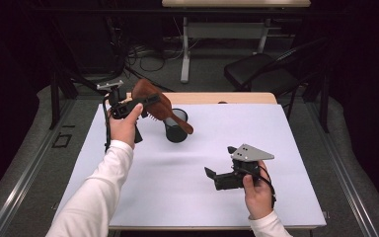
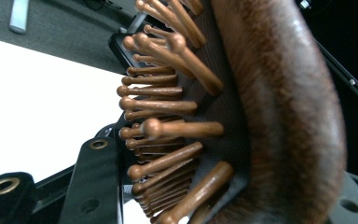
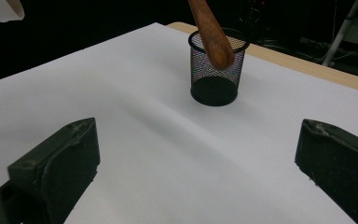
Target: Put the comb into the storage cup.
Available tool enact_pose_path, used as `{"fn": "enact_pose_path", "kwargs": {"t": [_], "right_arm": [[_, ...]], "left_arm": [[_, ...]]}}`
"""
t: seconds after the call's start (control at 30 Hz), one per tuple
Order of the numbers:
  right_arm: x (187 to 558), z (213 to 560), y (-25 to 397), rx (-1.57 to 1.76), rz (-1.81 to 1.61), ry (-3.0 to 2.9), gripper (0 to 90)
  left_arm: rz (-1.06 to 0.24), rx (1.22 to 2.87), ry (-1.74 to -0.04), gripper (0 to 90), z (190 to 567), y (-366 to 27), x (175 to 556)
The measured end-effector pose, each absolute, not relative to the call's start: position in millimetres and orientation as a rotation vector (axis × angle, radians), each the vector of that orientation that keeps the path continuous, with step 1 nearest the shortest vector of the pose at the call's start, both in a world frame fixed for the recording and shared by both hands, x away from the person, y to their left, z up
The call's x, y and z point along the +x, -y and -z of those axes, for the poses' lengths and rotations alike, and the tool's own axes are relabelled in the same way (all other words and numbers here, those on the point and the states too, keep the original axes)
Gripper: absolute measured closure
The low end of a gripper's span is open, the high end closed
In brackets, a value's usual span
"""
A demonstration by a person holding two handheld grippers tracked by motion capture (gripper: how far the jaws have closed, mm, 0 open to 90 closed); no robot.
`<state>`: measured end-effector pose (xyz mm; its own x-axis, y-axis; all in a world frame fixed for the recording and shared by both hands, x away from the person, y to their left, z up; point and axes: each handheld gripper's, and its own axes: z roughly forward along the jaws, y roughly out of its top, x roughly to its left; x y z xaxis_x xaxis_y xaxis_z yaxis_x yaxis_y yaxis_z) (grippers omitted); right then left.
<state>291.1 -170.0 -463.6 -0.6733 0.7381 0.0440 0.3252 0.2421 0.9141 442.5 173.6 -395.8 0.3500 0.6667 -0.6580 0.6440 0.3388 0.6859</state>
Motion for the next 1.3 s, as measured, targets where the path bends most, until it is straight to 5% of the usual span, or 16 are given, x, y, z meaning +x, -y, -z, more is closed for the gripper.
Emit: {"fn": "enact_pose_path", "kwargs": {"t": [1.3], "right_arm": [[290,464,173,0.985,-1.422,-2.118,0.0]], "left_arm": [[-0.103,1.270,-1.410,50.0,387,-196,467]]}}
